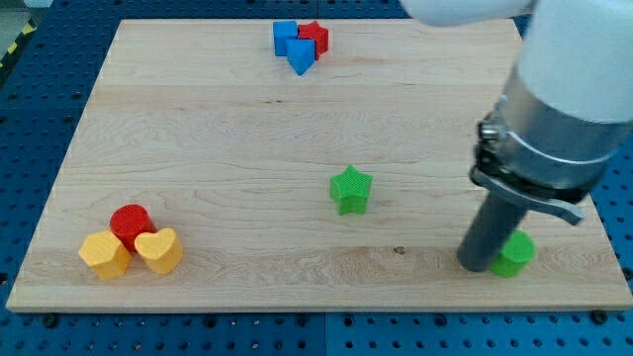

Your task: Push the green star closely to the green circle

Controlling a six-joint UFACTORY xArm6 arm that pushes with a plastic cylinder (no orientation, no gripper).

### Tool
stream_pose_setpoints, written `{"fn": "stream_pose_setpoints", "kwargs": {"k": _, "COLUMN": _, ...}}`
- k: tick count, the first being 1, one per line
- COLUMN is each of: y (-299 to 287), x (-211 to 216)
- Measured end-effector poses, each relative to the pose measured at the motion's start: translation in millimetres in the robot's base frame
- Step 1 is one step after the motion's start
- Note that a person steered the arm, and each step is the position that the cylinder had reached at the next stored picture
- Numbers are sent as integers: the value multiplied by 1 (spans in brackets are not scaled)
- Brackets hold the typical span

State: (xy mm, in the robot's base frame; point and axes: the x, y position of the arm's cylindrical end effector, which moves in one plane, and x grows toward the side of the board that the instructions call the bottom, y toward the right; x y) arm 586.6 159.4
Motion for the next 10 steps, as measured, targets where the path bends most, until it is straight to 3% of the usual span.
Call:
{"fn": "stream_pose_setpoints", "kwargs": {"k": 1, "y": 13, "x": 7}}
{"fn": "stream_pose_setpoints", "kwargs": {"k": 3, "y": -87, "x": 8}}
{"fn": "stream_pose_setpoints", "kwargs": {"k": 4, "y": -147, "x": -9}}
{"fn": "stream_pose_setpoints", "kwargs": {"k": 5, "y": -213, "x": -69}}
{"fn": "stream_pose_setpoints", "kwargs": {"k": 6, "y": -204, "x": -97}}
{"fn": "stream_pose_setpoints", "kwargs": {"k": 8, "y": -138, "x": -80}}
{"fn": "stream_pose_setpoints", "kwargs": {"k": 10, "y": -85, "x": -99}}
